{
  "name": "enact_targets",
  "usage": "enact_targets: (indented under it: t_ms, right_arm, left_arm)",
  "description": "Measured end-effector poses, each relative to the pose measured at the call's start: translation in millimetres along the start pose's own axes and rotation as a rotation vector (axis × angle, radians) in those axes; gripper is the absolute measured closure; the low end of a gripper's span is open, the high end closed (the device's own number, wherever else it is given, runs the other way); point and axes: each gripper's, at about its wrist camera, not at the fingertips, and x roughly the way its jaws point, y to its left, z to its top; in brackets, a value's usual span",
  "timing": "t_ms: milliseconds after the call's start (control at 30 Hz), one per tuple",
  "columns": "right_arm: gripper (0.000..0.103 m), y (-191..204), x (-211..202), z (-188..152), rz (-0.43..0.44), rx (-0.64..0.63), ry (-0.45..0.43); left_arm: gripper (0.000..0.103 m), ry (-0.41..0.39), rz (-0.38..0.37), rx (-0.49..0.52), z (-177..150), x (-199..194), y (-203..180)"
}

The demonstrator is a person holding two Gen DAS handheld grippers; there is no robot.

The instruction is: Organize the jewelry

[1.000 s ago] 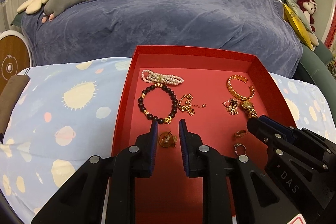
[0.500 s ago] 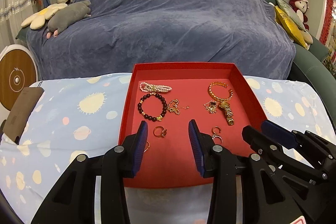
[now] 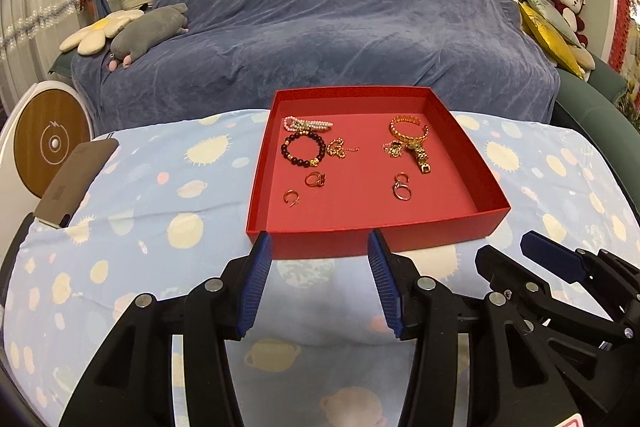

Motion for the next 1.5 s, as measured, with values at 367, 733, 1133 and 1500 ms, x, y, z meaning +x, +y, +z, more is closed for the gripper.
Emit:
enact_targets:
  t_ms: [367,733,1133,1500]
  right_arm:
    - [0.035,8,1,-12,-0.044,-0.031,-0.029]
    - [0.027,-3,14,-17,-0.083,-0.002,0.009]
    - [0.017,-11,9,-28,-0.117,0.000,0.000]
    - [0.014,-22,4,-35,-0.152,-0.011,-0.008]
  left_arm:
    - [0.049,0.016,0.025,-0.019,-16,1,17]
    - [0.033,0.057,0.032,-0.023,-25,12,20]
    - [0.028,0.069,0.032,-0.021,-33,14,16]
    - [0.028,0.088,0.036,-0.007,-37,16,2]
